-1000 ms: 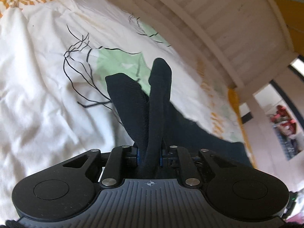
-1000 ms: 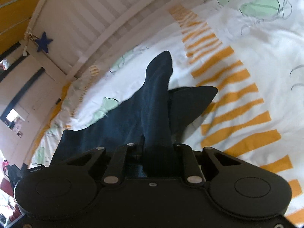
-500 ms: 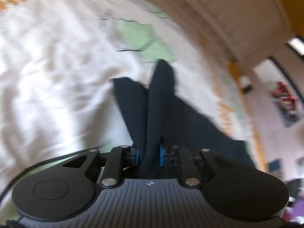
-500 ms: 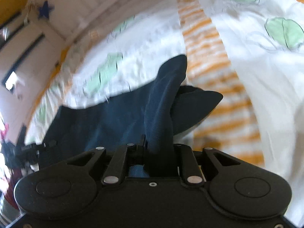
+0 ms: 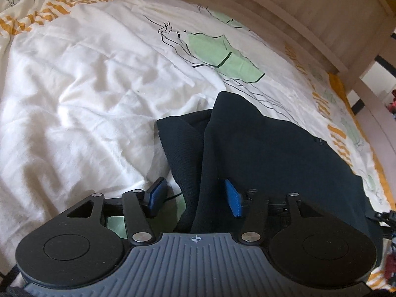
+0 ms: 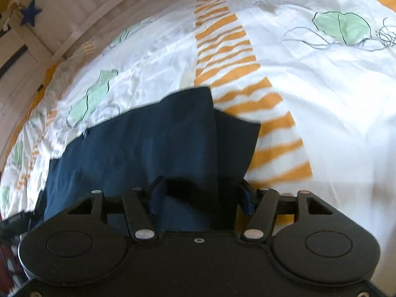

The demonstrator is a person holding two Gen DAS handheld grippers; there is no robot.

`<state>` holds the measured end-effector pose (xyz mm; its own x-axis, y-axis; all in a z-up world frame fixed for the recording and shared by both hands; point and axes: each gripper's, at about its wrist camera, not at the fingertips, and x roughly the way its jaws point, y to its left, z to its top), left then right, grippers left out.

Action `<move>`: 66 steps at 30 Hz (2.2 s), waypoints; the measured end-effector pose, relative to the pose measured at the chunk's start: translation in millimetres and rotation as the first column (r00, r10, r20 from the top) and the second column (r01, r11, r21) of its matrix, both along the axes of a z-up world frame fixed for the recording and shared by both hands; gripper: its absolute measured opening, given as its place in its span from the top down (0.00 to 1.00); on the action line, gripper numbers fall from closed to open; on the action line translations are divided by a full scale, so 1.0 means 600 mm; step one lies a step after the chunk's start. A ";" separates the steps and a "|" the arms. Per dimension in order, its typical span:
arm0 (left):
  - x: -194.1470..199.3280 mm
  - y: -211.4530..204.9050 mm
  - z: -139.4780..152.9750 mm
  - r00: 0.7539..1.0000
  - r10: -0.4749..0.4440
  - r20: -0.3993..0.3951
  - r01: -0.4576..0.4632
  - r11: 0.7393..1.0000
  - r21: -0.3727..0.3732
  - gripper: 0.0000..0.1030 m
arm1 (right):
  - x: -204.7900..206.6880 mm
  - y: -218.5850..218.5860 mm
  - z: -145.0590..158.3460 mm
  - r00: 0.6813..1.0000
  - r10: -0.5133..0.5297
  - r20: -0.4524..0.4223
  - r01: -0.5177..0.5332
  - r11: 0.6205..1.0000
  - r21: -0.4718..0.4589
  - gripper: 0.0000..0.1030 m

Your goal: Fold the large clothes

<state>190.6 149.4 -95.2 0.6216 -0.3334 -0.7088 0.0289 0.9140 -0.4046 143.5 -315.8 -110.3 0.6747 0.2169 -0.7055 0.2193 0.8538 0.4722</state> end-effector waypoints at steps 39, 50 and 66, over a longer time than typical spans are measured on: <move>-0.095 -0.167 0.157 0.936 0.021 0.351 -0.111 0.965 0.239 0.11 | -0.004 0.048 -0.019 0.991 0.092 0.100 -0.076 0.985 -0.155 0.00; -0.072 -0.270 0.116 0.980 -0.092 0.176 0.039 0.958 0.283 0.12 | -0.004 0.049 -0.019 0.991 0.092 0.100 -0.076 0.985 -0.156 0.00; -0.061 -0.334 0.022 0.981 -0.134 0.143 0.064 0.909 0.411 0.09 | -0.003 0.047 -0.019 0.991 0.094 0.099 -0.078 0.985 -0.156 0.00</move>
